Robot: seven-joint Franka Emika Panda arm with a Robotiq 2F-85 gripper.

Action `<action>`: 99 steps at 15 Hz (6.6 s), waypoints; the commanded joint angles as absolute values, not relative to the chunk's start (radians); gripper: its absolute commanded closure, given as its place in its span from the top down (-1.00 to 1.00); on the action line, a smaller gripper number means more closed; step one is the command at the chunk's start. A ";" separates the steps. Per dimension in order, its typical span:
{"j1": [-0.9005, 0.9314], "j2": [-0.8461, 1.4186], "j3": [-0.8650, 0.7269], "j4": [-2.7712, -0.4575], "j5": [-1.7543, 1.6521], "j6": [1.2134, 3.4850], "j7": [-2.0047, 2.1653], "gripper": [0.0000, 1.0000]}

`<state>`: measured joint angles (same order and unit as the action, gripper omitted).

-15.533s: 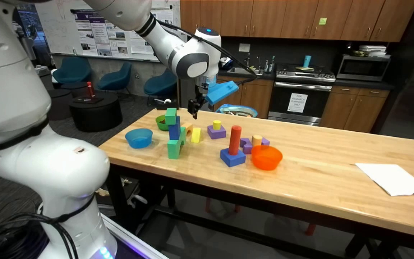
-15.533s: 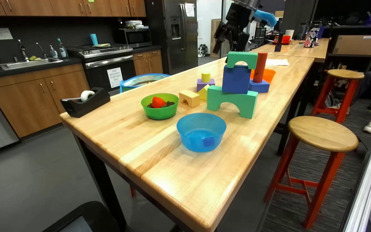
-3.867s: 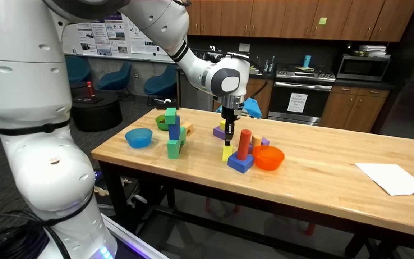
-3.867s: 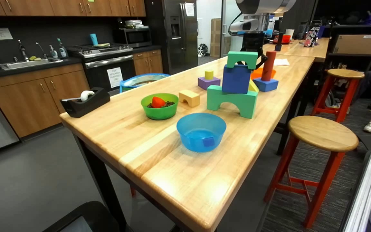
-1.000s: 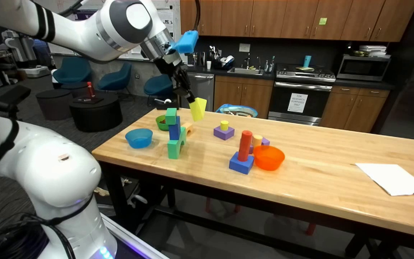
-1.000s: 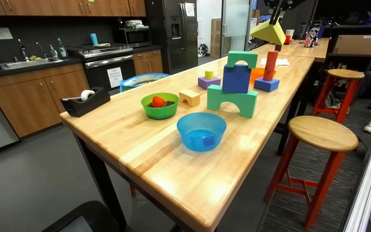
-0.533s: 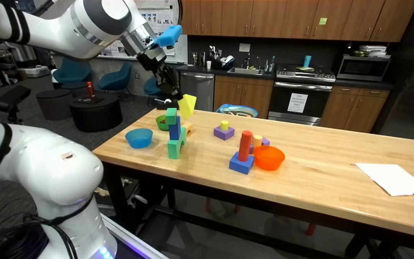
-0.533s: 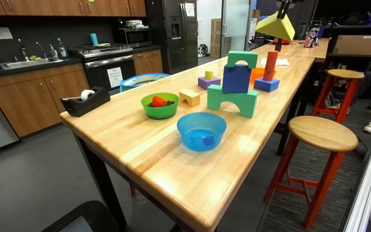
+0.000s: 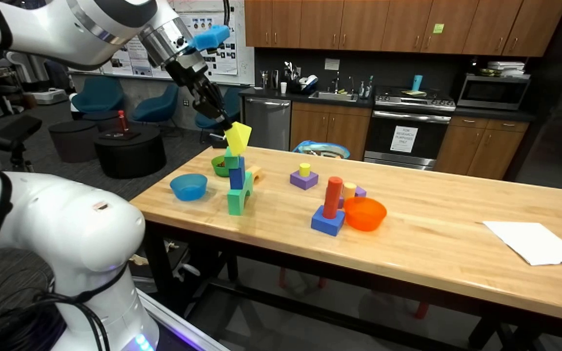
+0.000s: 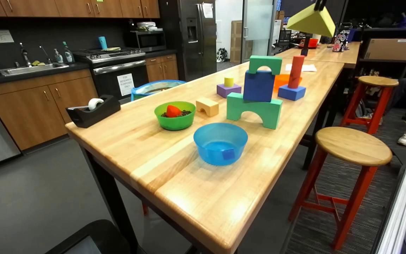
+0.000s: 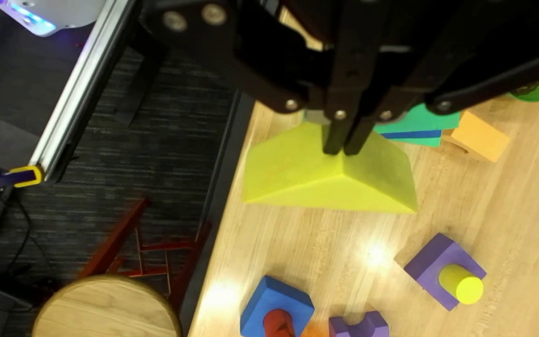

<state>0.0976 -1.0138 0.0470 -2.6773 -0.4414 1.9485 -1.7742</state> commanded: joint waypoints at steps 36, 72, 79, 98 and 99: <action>0.179 -0.599 -0.144 -2.307 -0.061 1.831 -2.078 -0.98; 0.139 -0.493 -0.115 -2.287 -0.028 1.826 -2.064 -0.98; 0.139 -0.494 -0.112 -2.297 -0.028 1.833 -2.066 -0.98; 0.139 -0.500 -0.103 -2.324 -0.036 1.832 -2.062 0.21; 0.139 -0.502 -0.103 -2.324 -0.036 1.831 -2.062 0.33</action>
